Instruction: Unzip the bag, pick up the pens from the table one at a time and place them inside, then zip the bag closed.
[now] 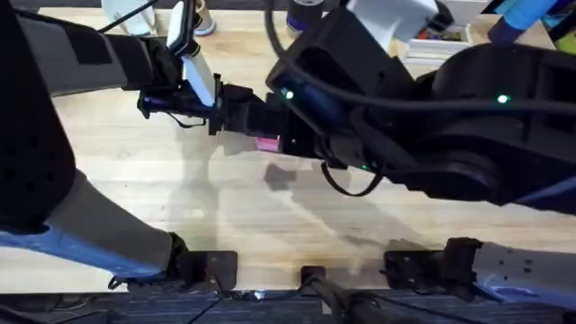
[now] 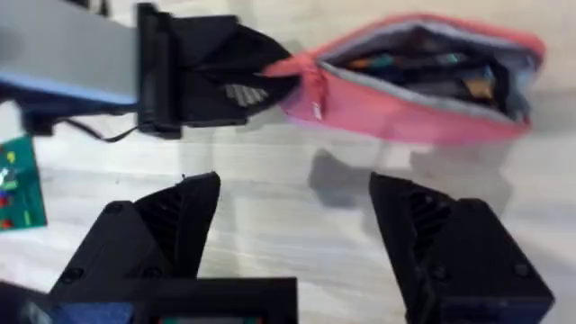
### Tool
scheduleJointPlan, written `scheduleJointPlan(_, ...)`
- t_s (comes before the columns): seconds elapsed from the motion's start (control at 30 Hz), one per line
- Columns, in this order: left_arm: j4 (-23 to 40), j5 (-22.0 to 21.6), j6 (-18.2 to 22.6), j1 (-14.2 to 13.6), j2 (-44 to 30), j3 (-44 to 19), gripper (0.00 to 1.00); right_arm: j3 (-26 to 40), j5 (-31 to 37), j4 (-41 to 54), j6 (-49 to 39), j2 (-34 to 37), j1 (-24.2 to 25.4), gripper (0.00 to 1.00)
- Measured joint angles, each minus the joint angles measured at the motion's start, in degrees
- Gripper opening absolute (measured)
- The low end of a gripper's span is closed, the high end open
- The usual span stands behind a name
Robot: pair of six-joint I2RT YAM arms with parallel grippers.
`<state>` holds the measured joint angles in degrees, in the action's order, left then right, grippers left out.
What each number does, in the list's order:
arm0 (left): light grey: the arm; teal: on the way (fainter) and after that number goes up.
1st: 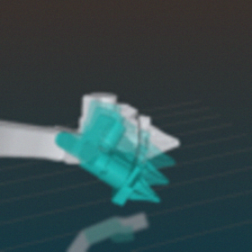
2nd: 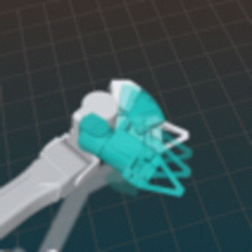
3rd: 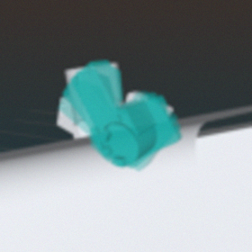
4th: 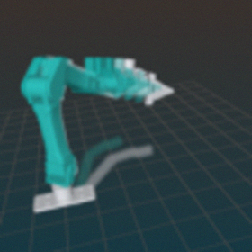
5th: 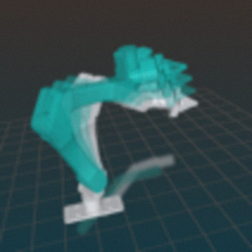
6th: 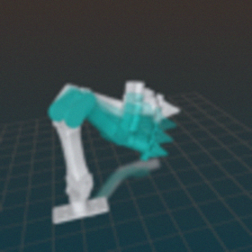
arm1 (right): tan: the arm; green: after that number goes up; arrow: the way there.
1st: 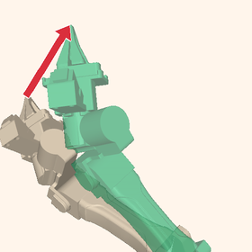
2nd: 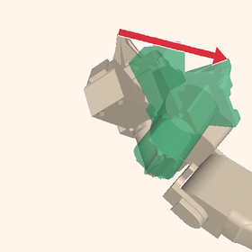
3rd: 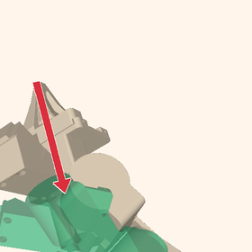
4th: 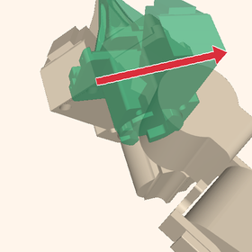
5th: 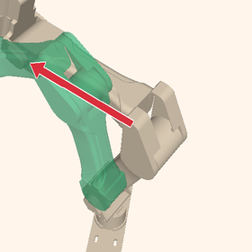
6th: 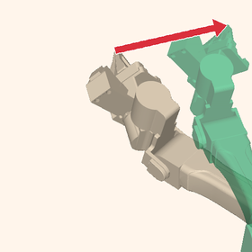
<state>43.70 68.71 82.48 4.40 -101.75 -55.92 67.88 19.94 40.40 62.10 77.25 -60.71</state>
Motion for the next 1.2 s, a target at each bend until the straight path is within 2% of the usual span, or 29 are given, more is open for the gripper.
scheduleJointPlan(0.13,0.0,0.0,0.0,0.0,0.0,0.0,0.042,0.0,0.4,3.5,6.1,0.0,0.0,0.996)
scheduleJointPlan(0.27,0.0,0.0,0.0,0.0,0.0,0.0,0.042,0.0,0.9,3.3,8.4,1.3,0.0,0.996)
scheduleJointPlan(0.67,0.0,0.0,0.0,0.0,0.0,0.0,0.042,0.0,1.7,-2.9,10.2,8.8,1.3,0.995)
scheduleJointPlan(1.2,0.2,0.0,0.0,0.0,0.0,0.0,0.042,0.0,1.7,-7.9,11.2,12.7,4.5,0.987)
